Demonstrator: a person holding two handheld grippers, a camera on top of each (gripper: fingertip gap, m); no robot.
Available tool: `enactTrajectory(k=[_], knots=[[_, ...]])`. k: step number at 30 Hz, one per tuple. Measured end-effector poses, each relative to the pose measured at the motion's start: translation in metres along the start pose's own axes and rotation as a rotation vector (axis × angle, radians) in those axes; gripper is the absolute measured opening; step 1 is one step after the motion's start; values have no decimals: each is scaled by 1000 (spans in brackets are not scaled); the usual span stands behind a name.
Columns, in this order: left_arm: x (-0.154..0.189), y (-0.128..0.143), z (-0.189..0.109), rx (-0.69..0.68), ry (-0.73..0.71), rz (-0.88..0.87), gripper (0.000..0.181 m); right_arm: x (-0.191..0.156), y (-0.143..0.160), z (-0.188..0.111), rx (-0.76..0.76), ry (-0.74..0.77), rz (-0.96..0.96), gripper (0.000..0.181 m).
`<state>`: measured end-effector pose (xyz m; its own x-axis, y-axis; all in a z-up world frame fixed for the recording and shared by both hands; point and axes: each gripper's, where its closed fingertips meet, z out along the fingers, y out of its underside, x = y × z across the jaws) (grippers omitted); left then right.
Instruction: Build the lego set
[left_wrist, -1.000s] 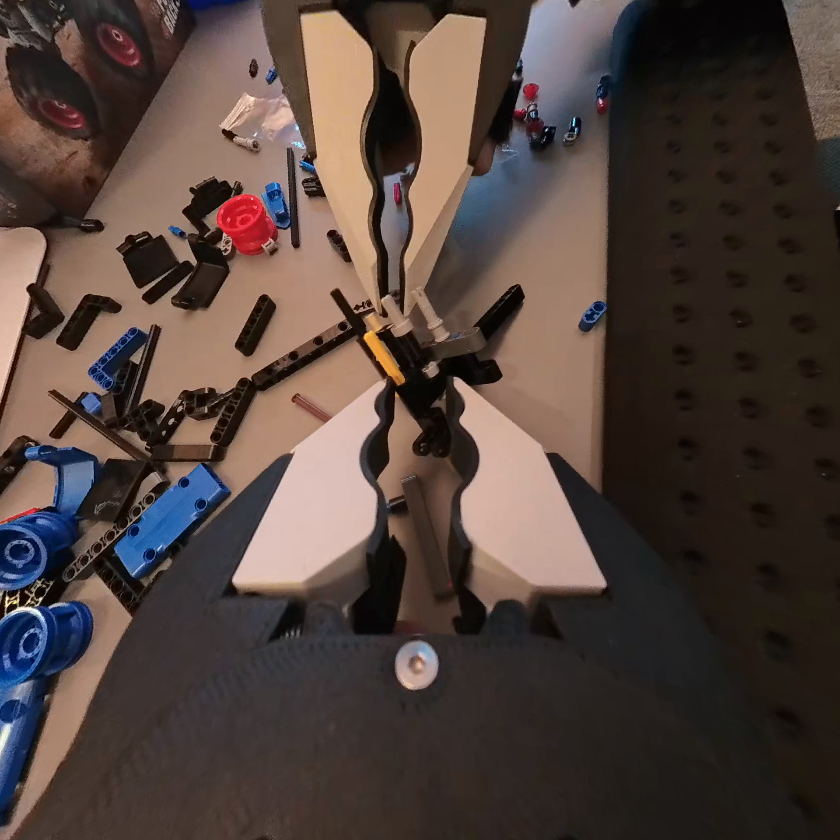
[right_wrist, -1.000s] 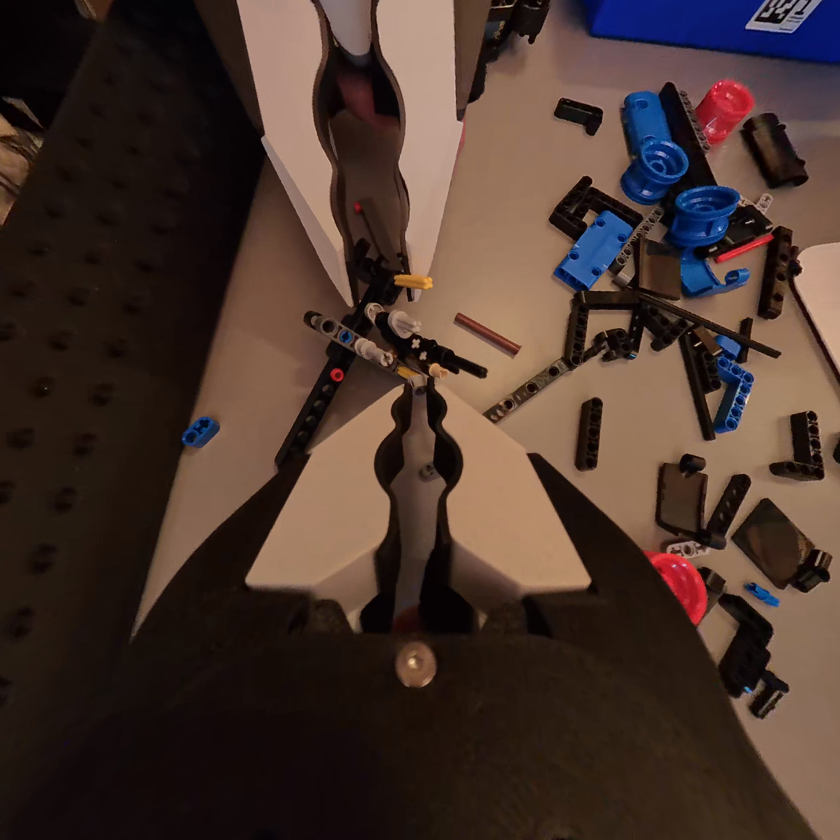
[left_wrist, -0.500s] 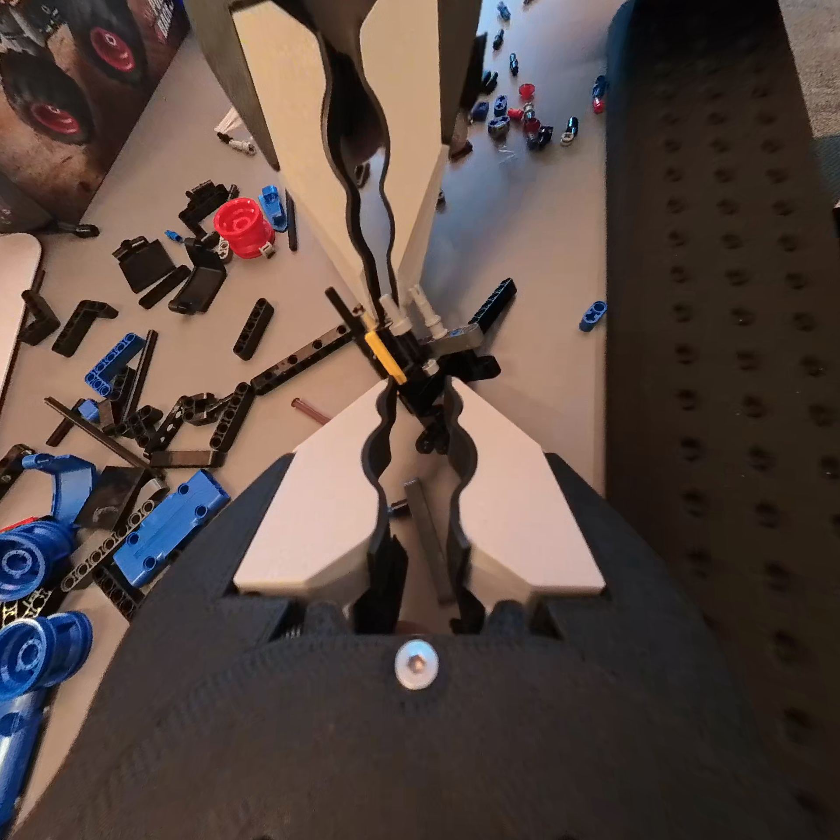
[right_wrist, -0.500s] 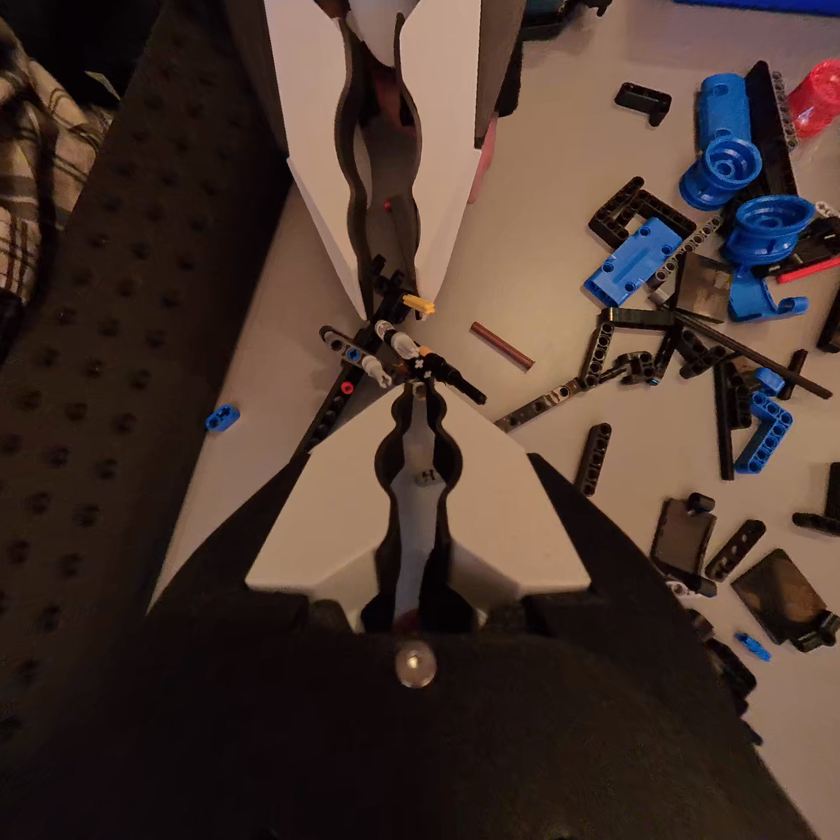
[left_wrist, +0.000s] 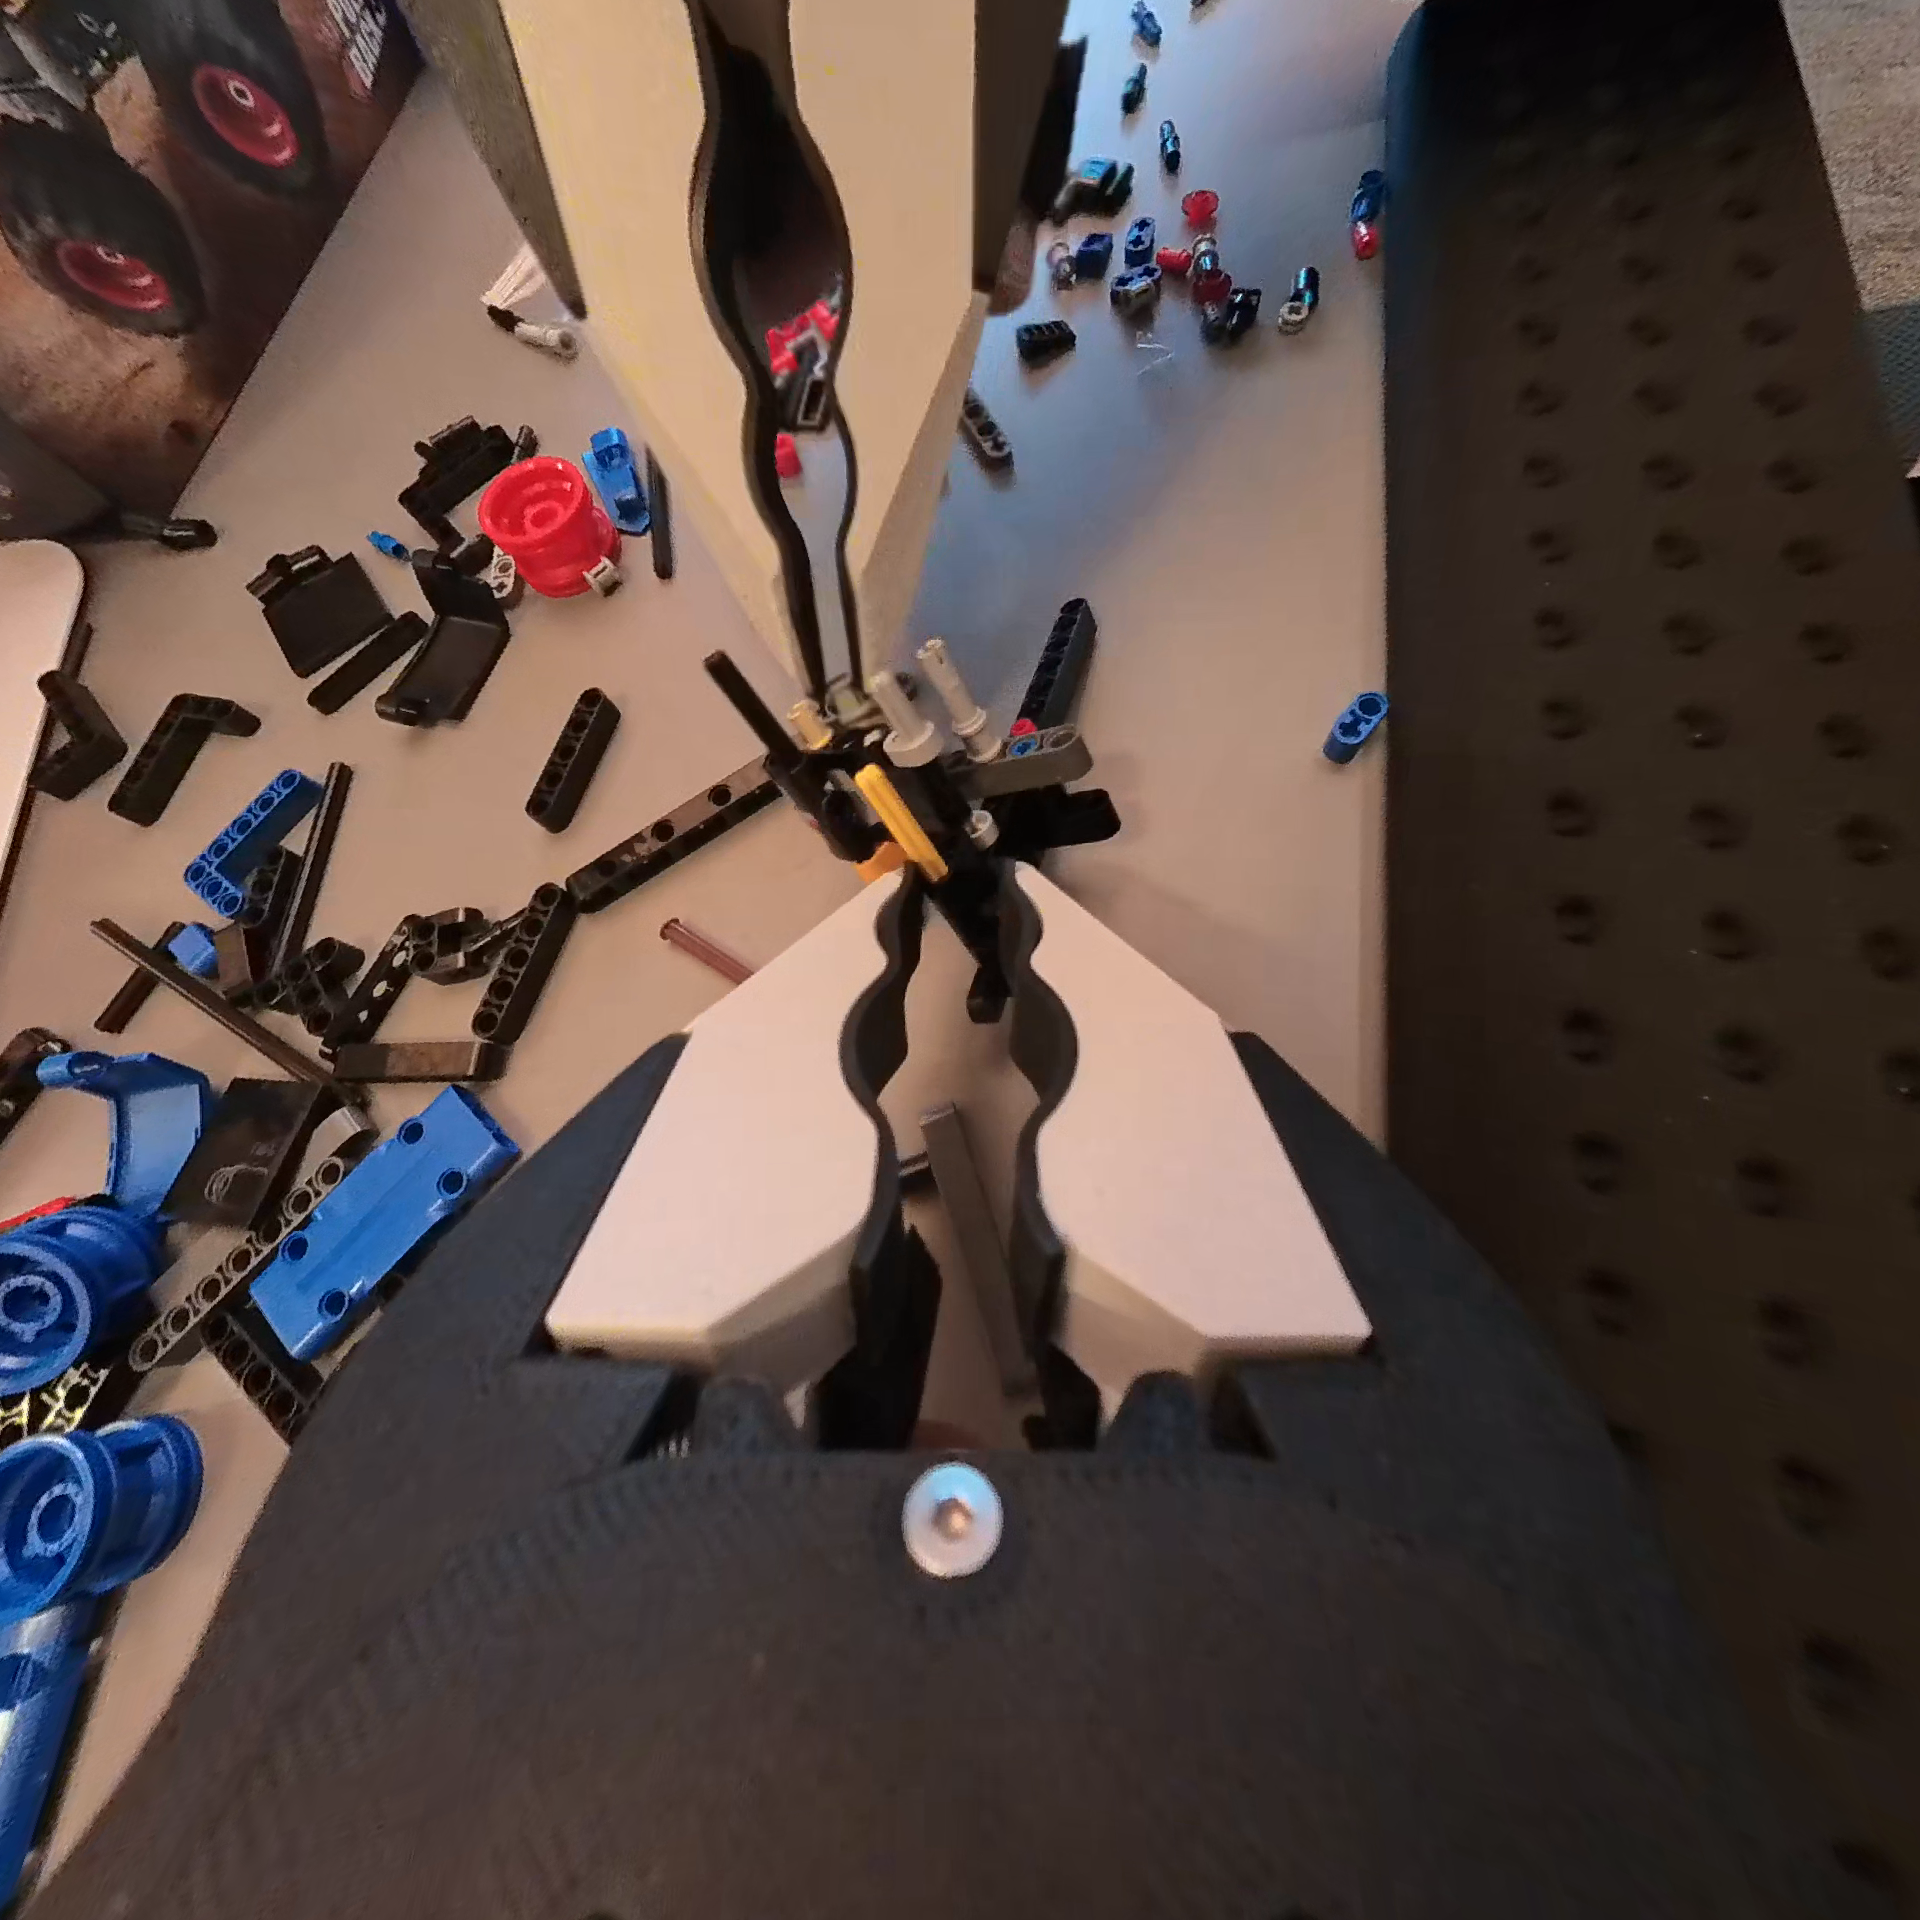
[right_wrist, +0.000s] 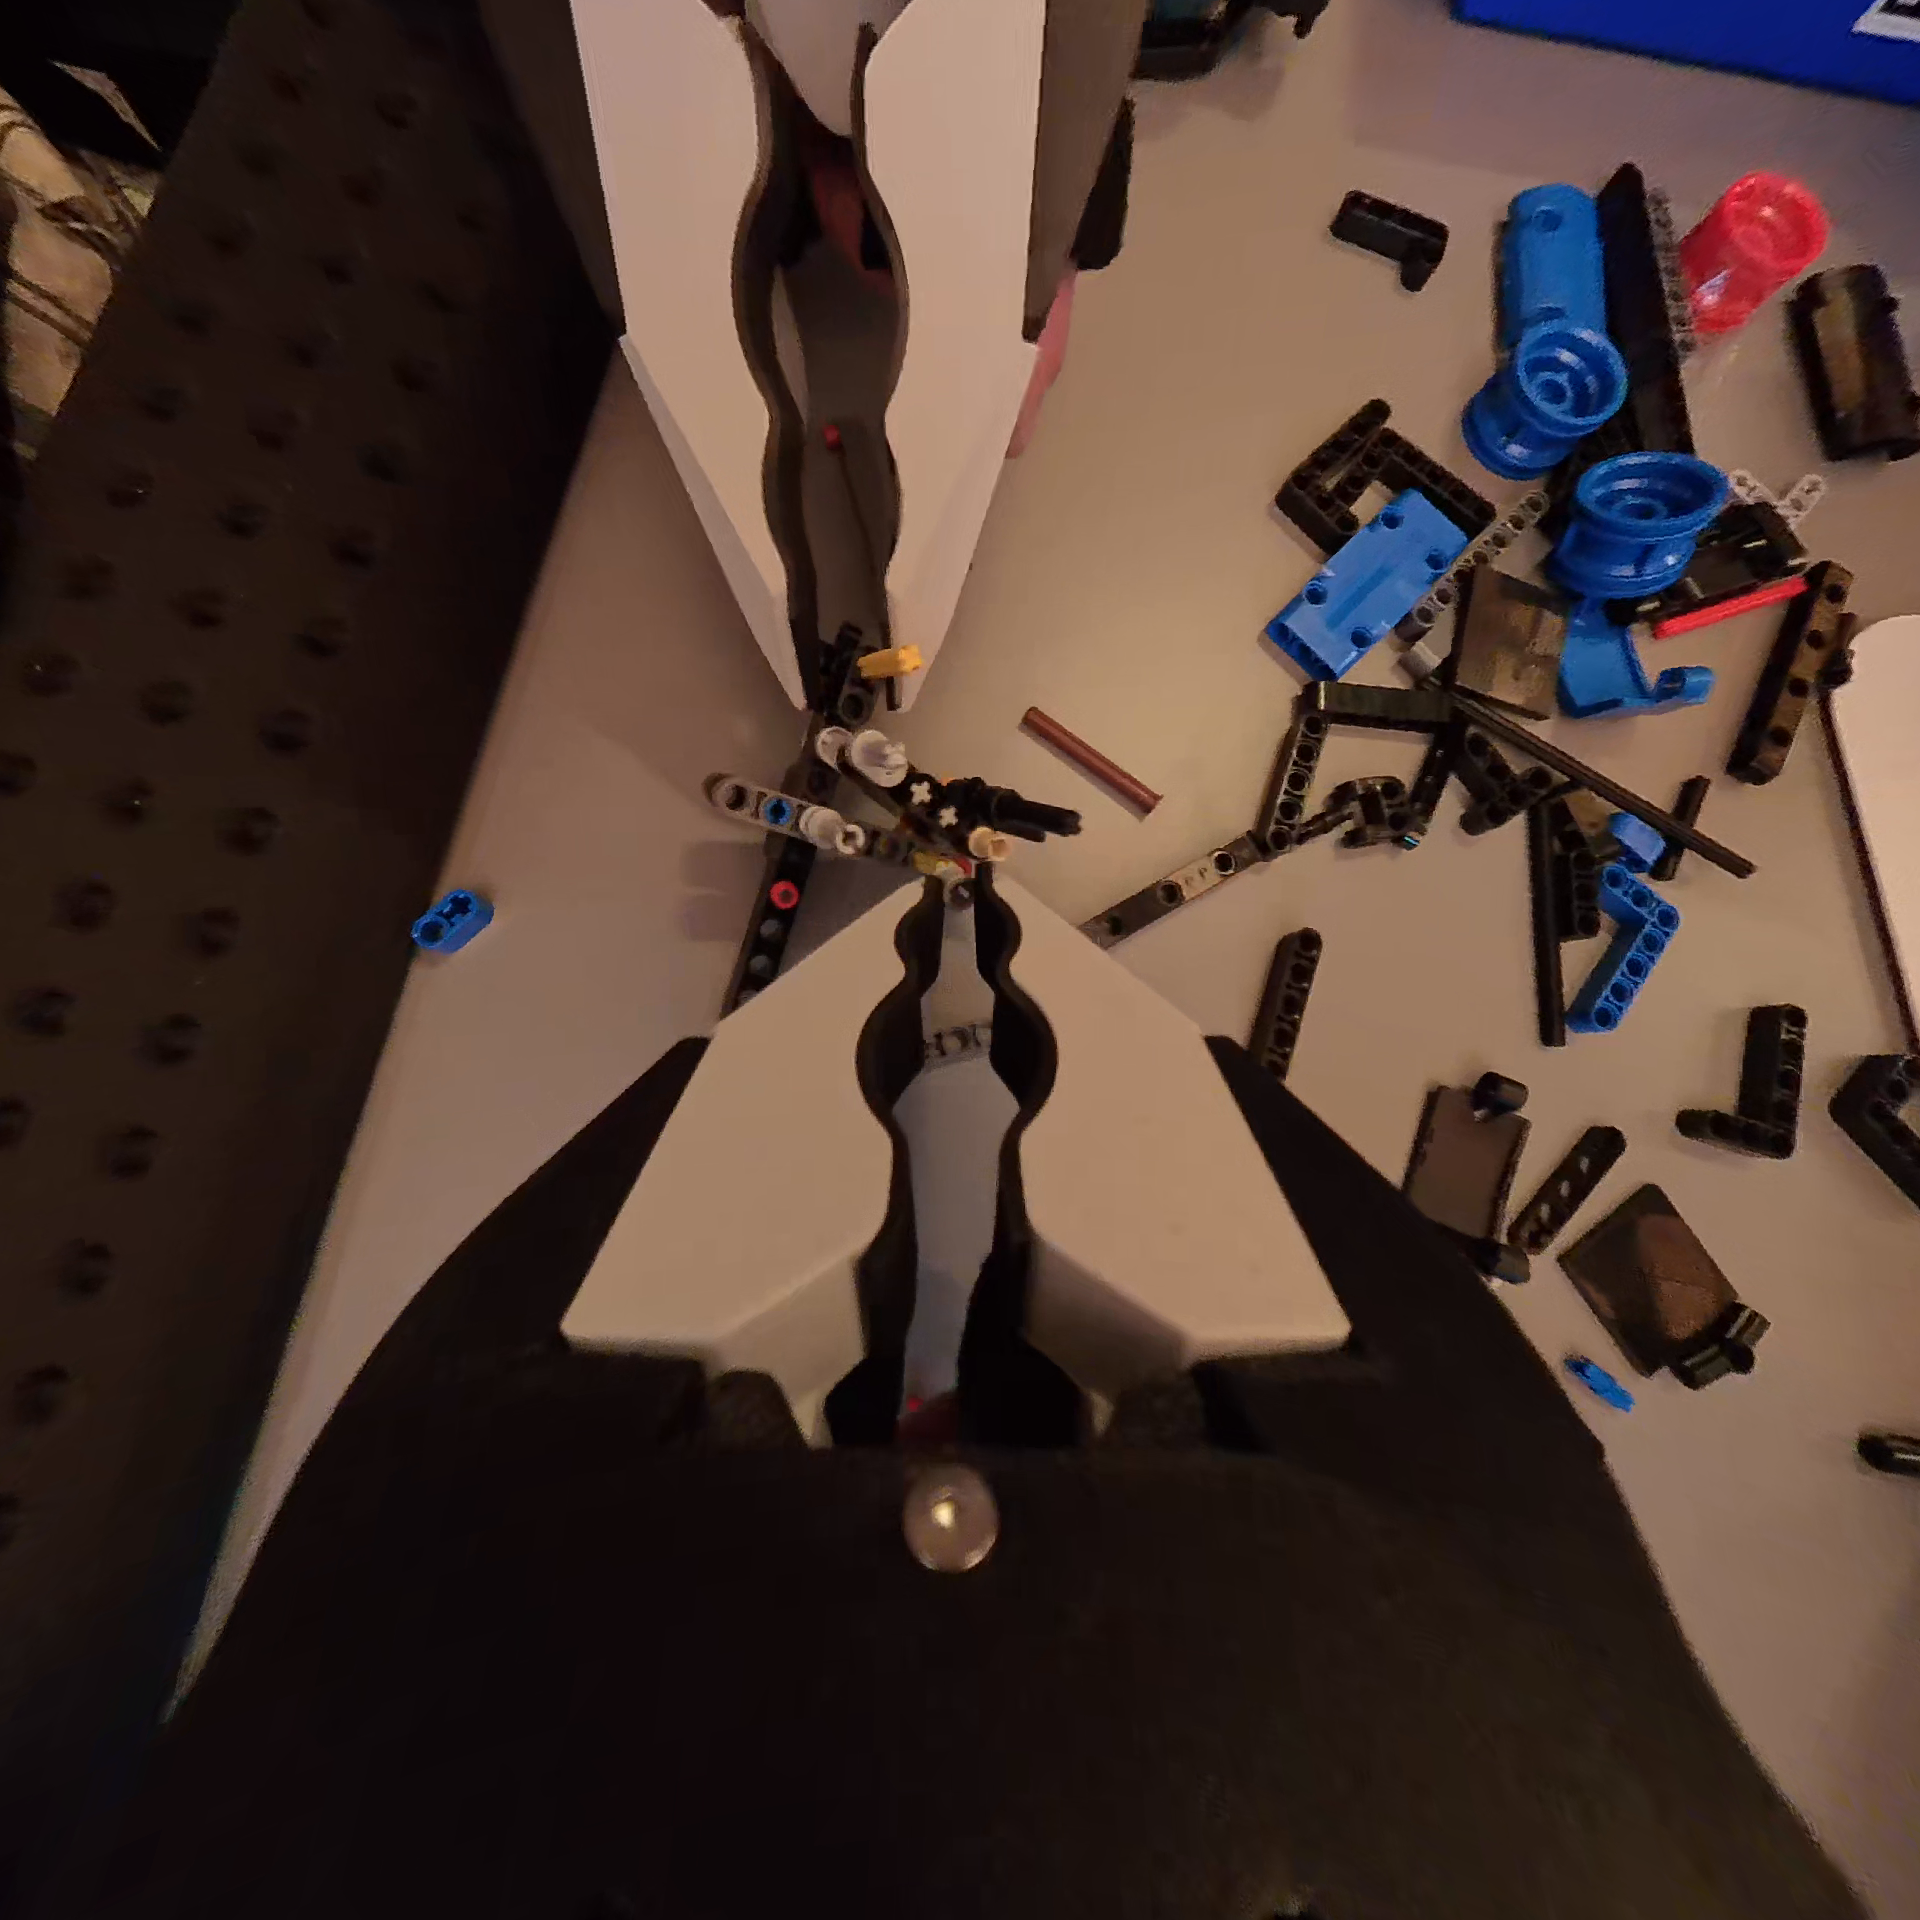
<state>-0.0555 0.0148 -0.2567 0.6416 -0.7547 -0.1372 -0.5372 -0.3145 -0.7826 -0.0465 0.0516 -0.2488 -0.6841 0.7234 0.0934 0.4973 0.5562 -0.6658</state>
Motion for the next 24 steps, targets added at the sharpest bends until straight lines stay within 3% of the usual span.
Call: enactTrajectory(k=[24], knots=[[8, -3, 2, 2, 23, 45, 11, -7, 1, 9, -110, -199, 86, 3]])
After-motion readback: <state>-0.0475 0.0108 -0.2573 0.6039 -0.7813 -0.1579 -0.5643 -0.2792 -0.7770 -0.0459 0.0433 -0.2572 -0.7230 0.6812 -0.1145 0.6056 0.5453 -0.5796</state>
